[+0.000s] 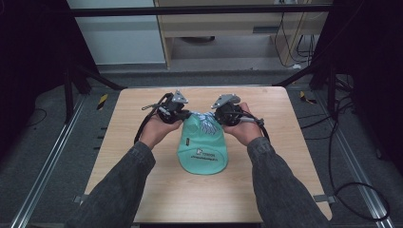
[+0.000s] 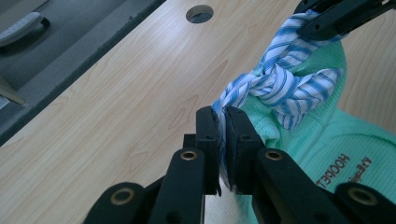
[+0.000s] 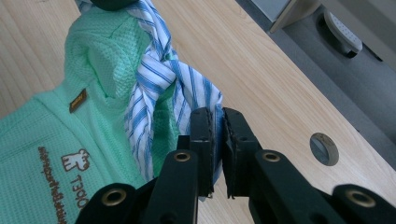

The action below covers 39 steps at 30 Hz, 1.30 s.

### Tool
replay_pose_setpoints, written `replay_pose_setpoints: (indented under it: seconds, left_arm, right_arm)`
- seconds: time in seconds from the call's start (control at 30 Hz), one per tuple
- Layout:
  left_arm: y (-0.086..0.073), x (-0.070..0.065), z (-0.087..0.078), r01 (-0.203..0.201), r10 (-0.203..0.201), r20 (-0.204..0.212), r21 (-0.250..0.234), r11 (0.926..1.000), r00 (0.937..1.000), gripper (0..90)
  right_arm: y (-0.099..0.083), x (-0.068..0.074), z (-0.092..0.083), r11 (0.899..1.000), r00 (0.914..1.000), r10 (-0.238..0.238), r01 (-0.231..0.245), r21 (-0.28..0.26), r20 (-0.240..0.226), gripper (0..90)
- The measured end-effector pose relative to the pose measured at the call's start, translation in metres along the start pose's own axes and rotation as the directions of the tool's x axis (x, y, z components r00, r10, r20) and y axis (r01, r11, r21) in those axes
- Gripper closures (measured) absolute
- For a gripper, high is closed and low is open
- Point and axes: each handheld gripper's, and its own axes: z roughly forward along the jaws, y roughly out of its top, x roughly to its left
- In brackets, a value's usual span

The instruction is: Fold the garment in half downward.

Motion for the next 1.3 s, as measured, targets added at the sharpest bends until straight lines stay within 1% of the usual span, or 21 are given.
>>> replay_pose_setpoints:
  seconds: [0.13, 0.2, 0.3, 0.53, 0.63, 0.73, 0.93, 1.07, 1.13, 1.17, 1.23, 1.3]
  left_arm:
    - [-0.004, -0.005, -0.001, -0.008, 0.008, -0.01, -0.005, 1.0, 0.9999, 84.6]
    - [-0.007, -0.009, -0.002, -0.015, 0.015, -0.015, -0.011, 0.9998, 0.9998, 84.5]
    - [-0.01, -0.015, -0.004, -0.028, 0.027, -0.019, -0.012, 0.9995, 0.9994, 84.4]
    - [-0.013, -0.024, -0.007, -0.033, 0.033, -0.024, -0.016, 0.9993, 0.9992, 84.4]
    - [-0.014, -0.031, -0.009, -0.042, 0.042, -0.036, -0.018, 0.9989, 0.9985, 84.3]
    - [-0.016, -0.037, -0.01, -0.053, 0.053, -0.037, -0.018, 0.9984, 0.9979, 84.3]
    - [-0.019, -0.043, -0.014, -0.055, 0.054, -0.032, -0.018, 0.9983, 0.998, 84.3]
    - [-0.023, -0.051, -0.015, -0.056, 0.056, -0.025, -0.026, 0.9981, 0.9981, 84.3]
    - [-0.024, -0.052, -0.015, -0.058, 0.057, -0.021, -0.025, 0.998, 0.9981, 84.3]
    - [-0.027, -0.055, -0.015, -0.053, 0.052, -0.019, -0.029, 0.9982, 0.9984, 84.2]
    - [-0.031, -0.057, -0.015, -0.06, 0.06, -0.014, -0.022, 0.9979, 0.9981, 84.2]
    - [-0.034, -0.06, -0.015, -0.056, 0.056, -0.011, -0.022, 0.9982, 0.9984, 84.2]
  right_arm:
    - [-0.002, 0.005, -0.001, 1.0, 0.9999, -0.015, 0.015, -0.003, 0.002, 83.4]
    - [-0.003, 0.009, -0.002, 0.999, 0.9994, -0.032, 0.032, 0.001, 0.01, 83.3]
    - [-0.006, 0.014, -0.005, 0.999, 0.9991, -0.04, 0.04, 0.001, 0.011, 83.3]
    - [-0.013, 0.023, -0.009, 0.999, 0.9986, -0.051, 0.051, -0.008, 0.013, 83.2]
    - [-0.016, 0.026, -0.012, 0.998, 0.9984, -0.055, 0.055, -0.012, 0.015, 83.2]
    - [-0.018, 0.03, -0.015, 0.998, 0.9978, -0.065, 0.066, -0.012, 0.014, 83.2]
    - [-0.024, 0.036, -0.017, 0.998, 0.9976, -0.069, 0.069, -0.014, 0.011, 83.2]
    - [-0.029, 0.04, -0.02, 0.997, 0.9972, -0.074, 0.074, -0.014, 0.009, 83.1]
    - [-0.032, 0.043, -0.021, 0.997, 0.9972, -0.074, 0.074, -0.012, 0.005, 83.1]
    - [-0.033, 0.044, -0.022, 0.997, 0.9972, -0.075, 0.075, -0.013, 0.002, 83.1]
    - [-0.036, 0.047, -0.022, 0.997, 0.9969, -0.079, 0.079, -0.012, -0.001, 83.0]
    - [-0.038, 0.05, -0.022, 0.997, 0.9967, -0.081, 0.081, -0.012, -0.005, 83.1]
